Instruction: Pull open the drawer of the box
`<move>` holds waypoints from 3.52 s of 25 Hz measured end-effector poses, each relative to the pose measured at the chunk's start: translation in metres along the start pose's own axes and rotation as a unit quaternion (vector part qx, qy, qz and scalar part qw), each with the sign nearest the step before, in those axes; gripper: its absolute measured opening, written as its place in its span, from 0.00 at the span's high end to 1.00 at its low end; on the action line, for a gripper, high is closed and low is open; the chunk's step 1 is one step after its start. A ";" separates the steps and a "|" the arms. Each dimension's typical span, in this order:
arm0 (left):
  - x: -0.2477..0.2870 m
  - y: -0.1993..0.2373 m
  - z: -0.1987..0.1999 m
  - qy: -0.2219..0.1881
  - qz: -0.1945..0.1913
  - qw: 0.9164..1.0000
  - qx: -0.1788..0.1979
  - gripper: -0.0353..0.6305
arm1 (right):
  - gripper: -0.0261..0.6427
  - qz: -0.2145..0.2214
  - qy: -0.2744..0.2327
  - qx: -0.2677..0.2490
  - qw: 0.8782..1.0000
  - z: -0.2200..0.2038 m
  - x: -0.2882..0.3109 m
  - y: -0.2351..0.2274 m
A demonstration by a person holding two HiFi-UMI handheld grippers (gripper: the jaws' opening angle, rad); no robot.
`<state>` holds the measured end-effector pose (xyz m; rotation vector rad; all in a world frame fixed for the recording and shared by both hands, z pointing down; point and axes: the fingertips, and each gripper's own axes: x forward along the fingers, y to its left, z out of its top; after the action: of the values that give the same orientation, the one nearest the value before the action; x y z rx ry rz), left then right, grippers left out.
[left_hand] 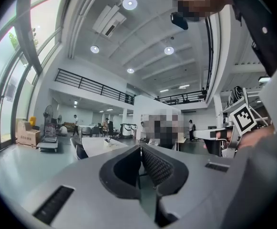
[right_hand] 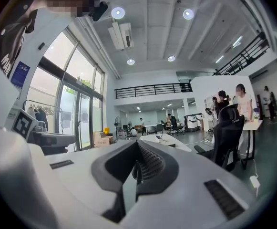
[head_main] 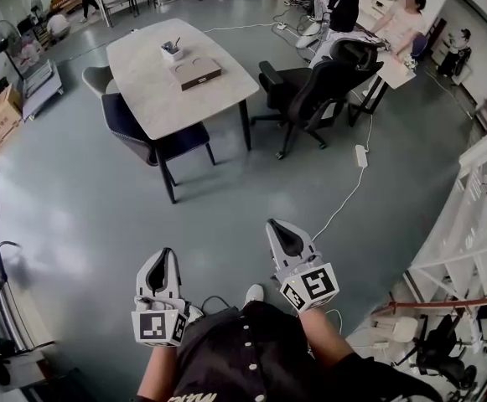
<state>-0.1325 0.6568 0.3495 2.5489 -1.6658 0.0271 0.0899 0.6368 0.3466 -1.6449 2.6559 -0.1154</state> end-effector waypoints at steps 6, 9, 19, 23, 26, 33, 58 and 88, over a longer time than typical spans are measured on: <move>0.015 -0.020 -0.004 0.005 0.026 1.000 0.001 0.92 | 0.97 0.004 0.005 -0.010 1.000 0.000 -0.011 -0.036; 0.023 -0.033 -0.005 -0.001 0.051 0.999 -0.005 0.92 | 0.97 0.014 0.010 -0.017 1.000 -0.003 -0.018 -0.060; 0.061 -0.057 -0.001 -0.006 0.059 0.998 -0.006 0.92 | 0.97 0.030 0.023 -0.014 0.999 -0.008 -0.005 -0.104; 0.077 -0.051 -0.005 -0.004 0.053 0.999 -0.012 0.92 | 0.97 0.031 0.022 -0.014 0.999 -0.010 0.012 -0.111; 0.102 -0.042 -0.009 -0.001 0.044 0.999 -0.010 0.92 | 0.97 0.021 0.022 -0.015 0.999 -0.011 0.032 -0.125; 0.179 -0.010 0.005 -0.013 0.027 1.000 -0.009 0.92 | 0.97 0.011 0.016 -0.026 0.999 0.002 0.099 -0.152; 0.325 0.093 0.022 -0.007 -0.018 1.000 -0.012 0.92 | 0.97 -0.007 0.018 -0.021 1.000 0.014 0.274 -0.174; 0.596 0.195 0.060 -0.005 0.092 0.996 0.002 0.92 | 0.97 0.089 0.024 -0.004 0.996 0.032 0.569 -0.340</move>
<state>-0.0730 0.0296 0.3438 2.3923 -1.9001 0.0320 0.1416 -0.0249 0.3531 -1.4172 2.8273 -0.1428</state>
